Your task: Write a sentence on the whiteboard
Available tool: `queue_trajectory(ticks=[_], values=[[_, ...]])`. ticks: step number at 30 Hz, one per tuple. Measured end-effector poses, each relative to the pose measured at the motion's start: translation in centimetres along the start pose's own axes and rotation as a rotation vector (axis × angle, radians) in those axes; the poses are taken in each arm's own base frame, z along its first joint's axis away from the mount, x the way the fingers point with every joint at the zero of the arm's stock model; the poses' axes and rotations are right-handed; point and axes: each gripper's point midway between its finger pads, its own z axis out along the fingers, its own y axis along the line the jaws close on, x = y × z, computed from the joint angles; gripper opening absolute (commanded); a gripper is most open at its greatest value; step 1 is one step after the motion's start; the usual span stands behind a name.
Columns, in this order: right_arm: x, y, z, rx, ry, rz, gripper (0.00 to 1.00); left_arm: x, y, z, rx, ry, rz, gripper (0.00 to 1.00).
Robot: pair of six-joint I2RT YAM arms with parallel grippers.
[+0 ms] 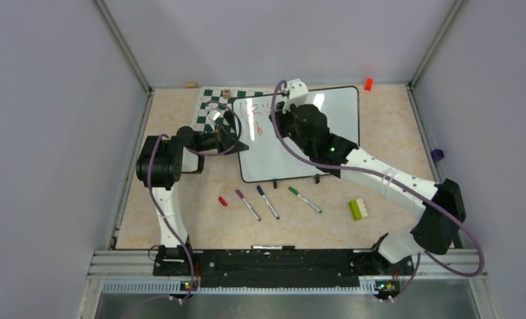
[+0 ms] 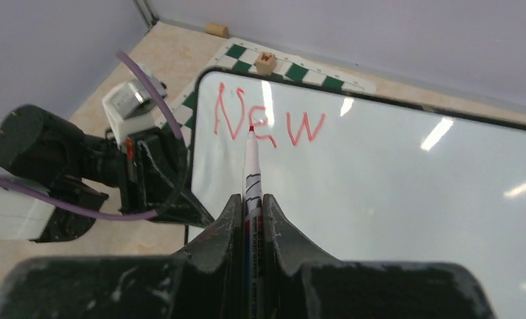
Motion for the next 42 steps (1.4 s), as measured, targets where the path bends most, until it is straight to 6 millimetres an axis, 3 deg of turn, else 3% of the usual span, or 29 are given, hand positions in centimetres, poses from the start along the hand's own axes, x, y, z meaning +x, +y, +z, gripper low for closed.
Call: queue_trajectory(ticks=[5, 8, 17, 25, 30, 42], values=[[4.9, -3.1, -3.6, 0.050, -0.014, 0.000, 0.00, 0.0, 0.0, 0.0, 0.000, 0.000, 0.000, 0.00], [6.6, -4.2, -4.6, 0.078, -0.011, 0.003, 0.00, 0.0, 0.0, 0.0, 0.000, 0.000, 0.000, 0.00], [5.7, -3.6, -4.1, 0.080, -0.073, 0.045, 0.00, 0.0, 0.0, 0.1, 0.001, 0.000, 0.001, 0.00], [9.5, -0.9, -3.9, 0.068, -0.040, 0.009, 0.00, 0.1, -0.1, 0.0, -0.007, -0.009, 0.007, 0.00], [9.9, -1.5, -3.5, 0.116, -0.041, 0.007, 0.00, 0.1, -0.2, 0.1, -0.010, -0.013, 0.009, 0.00], [8.7, -2.4, -3.5, 0.191, -0.102, 0.119, 0.00, 0.1, -0.2, 0.1, -0.009, -0.011, 0.009, 0.00]])
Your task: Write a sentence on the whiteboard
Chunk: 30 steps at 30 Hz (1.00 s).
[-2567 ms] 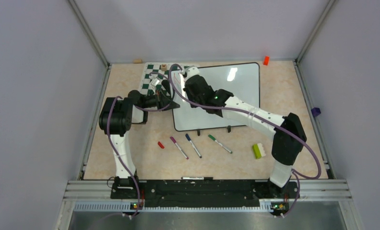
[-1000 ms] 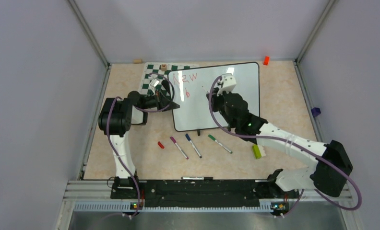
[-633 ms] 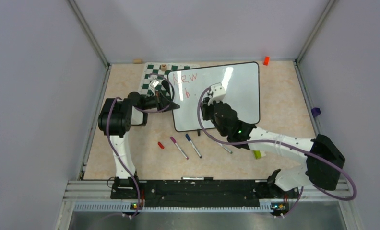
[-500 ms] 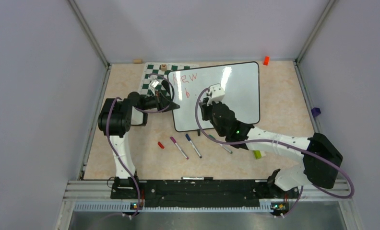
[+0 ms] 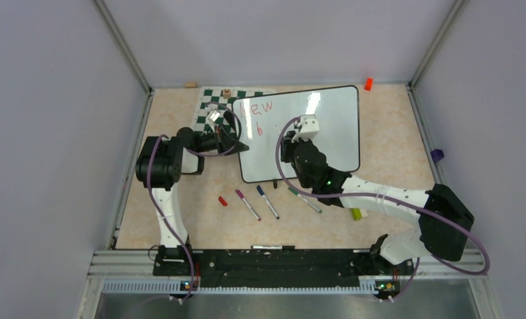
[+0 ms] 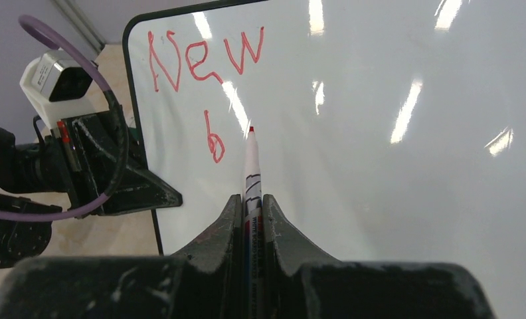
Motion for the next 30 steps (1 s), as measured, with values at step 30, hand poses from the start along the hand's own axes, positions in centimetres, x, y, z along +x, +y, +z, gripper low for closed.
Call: queue_trajectory(ticks=[30], values=[[-0.9, -0.3, 1.6, 0.192, 0.088, 0.064, 0.00, 0.0, 0.0, 0.0, 0.001, 0.001, 0.000, 0.00]])
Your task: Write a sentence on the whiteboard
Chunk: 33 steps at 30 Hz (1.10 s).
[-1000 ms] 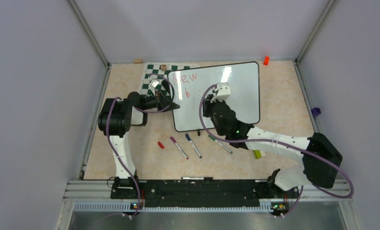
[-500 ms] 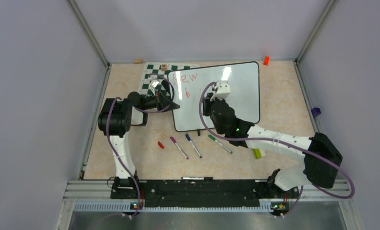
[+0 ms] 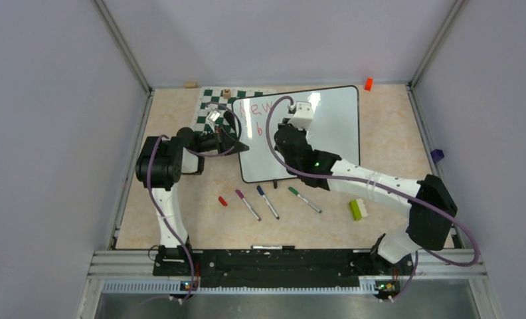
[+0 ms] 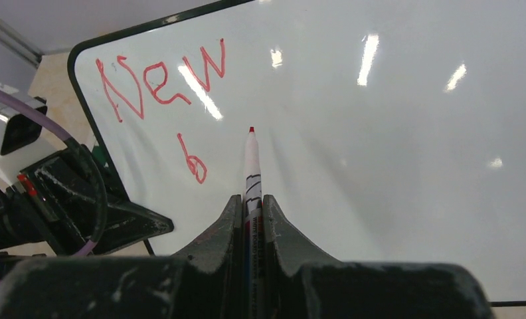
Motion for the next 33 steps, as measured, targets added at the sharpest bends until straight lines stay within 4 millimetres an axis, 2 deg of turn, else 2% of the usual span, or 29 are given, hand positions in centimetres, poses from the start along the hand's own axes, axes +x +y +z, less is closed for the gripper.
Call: queue_trajectory(ticks=[7, 12, 23, 29, 33], values=[[-1.8, 0.0, -0.8, -0.008, -0.017, 0.011, 0.00, 0.0, 0.0, 0.0, 0.000, 0.000, 0.000, 0.00], [-2.4, -0.3, -1.2, -0.012, -0.030, 0.013, 0.00, 0.0, 0.0, 0.0, 0.000, 0.000, 0.000, 0.00], [-0.5, 1.3, -0.9, -0.112, 0.034, -0.069, 0.00, 0.0, 0.0, 0.0, 0.001, 0.001, 0.000, 0.00], [2.1, 1.6, 0.7, -0.177, 0.128, -0.077, 0.00, 0.0, 0.0, 0.0, 0.001, 0.001, 0.000, 0.00], [2.9, 1.6, 1.1, -0.204, 0.169, -0.074, 0.00, 0.0, 0.0, 0.0, 0.001, 0.001, 0.000, 0.00]])
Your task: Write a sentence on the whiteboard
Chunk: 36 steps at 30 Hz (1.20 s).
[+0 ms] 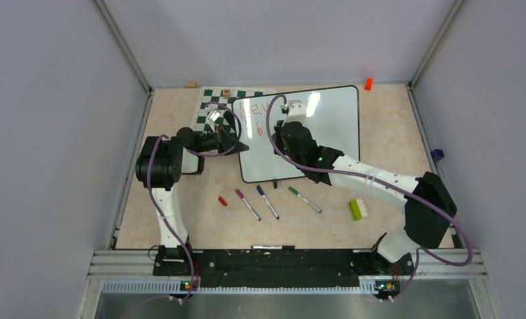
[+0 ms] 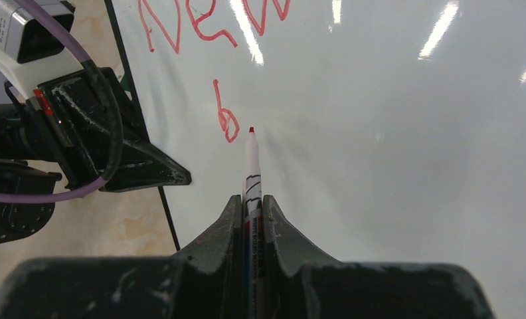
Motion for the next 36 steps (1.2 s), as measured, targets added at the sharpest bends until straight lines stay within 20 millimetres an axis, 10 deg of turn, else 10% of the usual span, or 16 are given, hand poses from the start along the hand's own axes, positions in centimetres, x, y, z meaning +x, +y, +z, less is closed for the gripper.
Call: queue_trajectory(ticks=[36], values=[[0.9, 0.9, 2.3, 0.017, 0.060, -0.022, 0.00, 0.0, 0.0, 0.1, 0.002, 0.001, 0.001, 0.00]])
